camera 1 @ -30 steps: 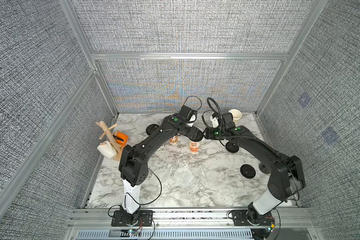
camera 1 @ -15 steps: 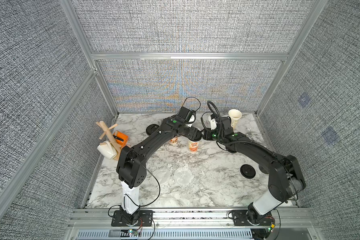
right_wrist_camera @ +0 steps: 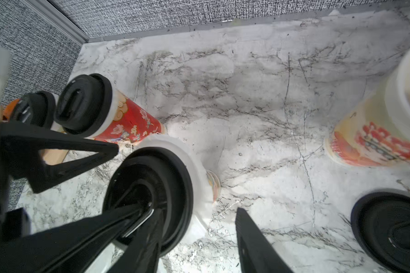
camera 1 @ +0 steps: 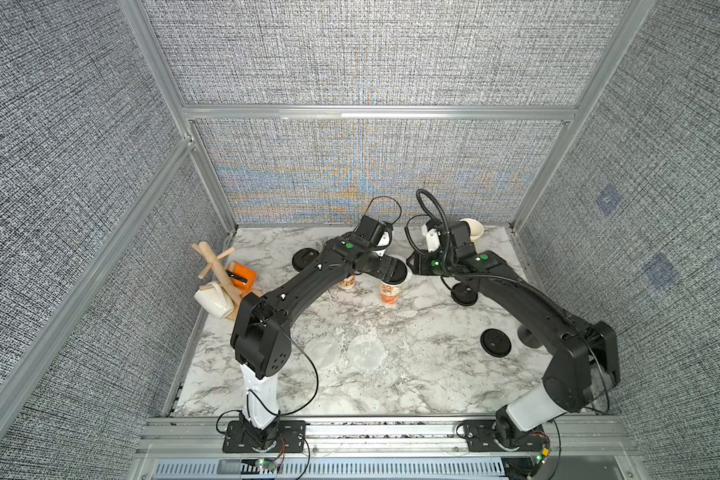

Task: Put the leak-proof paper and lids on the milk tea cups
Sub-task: Secure the cup lid on the cup.

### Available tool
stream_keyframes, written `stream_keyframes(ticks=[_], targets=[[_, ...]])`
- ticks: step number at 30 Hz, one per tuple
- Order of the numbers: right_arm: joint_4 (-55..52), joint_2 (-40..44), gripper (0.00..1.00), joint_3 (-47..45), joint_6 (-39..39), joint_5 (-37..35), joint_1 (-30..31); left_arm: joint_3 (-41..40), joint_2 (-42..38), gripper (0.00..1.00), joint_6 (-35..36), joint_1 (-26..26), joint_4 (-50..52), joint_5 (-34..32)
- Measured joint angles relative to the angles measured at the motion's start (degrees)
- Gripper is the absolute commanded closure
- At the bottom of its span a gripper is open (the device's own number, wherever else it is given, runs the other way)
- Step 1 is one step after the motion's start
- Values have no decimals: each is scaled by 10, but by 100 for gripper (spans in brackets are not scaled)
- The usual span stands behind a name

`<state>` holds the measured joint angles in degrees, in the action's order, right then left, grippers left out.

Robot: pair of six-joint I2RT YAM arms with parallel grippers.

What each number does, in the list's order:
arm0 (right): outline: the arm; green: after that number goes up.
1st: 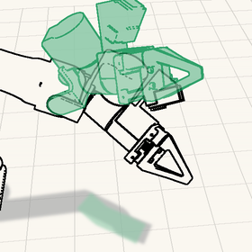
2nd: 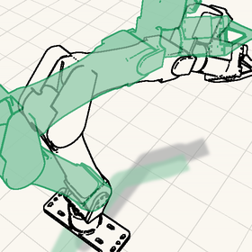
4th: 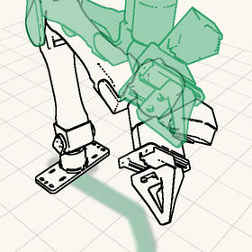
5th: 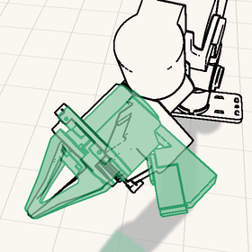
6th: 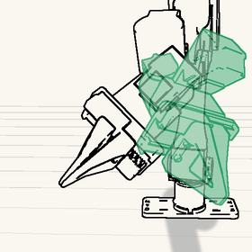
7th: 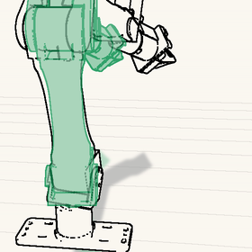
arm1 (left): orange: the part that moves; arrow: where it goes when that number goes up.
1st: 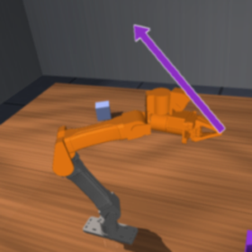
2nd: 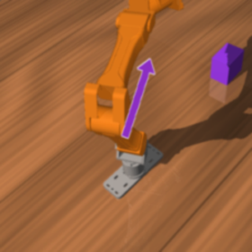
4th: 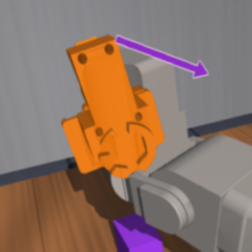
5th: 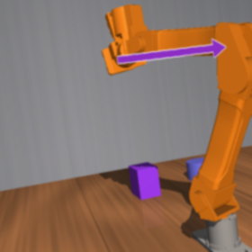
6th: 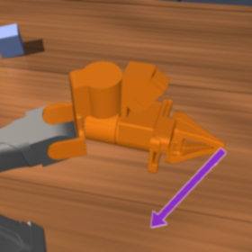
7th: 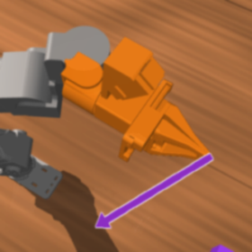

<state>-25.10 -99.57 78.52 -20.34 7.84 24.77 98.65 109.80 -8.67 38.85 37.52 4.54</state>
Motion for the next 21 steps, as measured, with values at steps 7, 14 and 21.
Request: stream_keyframes(ticks=[7, 14, 21], targets=[[-4, -35, 48, 12, -3, 44, 8, 12, 8, 28, 0, 0, 3, 2], [-8, -74, 48, 41, -9, 40, 16, 15, 10, 28, 1, -1, 9, 4], [19, -73, 49, 22, -13, 34, 18, 35, 14, 28, 3, -2, 24, -1]])
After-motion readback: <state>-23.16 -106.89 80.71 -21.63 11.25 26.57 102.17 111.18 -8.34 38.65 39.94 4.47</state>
